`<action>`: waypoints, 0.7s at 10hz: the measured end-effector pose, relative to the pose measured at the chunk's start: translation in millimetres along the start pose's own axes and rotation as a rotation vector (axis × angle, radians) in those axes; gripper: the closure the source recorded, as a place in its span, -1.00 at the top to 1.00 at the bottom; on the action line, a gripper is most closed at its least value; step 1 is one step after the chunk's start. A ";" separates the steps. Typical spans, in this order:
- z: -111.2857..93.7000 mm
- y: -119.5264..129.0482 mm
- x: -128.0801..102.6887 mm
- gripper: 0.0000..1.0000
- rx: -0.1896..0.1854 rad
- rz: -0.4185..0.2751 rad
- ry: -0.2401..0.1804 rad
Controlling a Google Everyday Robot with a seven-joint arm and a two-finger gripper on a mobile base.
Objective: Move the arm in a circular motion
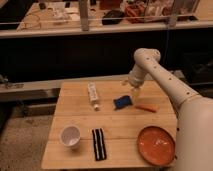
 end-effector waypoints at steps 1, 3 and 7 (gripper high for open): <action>-3.7 20.7 12.3 0.60 0.005 0.024 0.007; -12.9 71.7 33.0 0.60 0.004 0.069 0.028; -38.2 158.2 2.2 0.60 0.003 0.055 0.132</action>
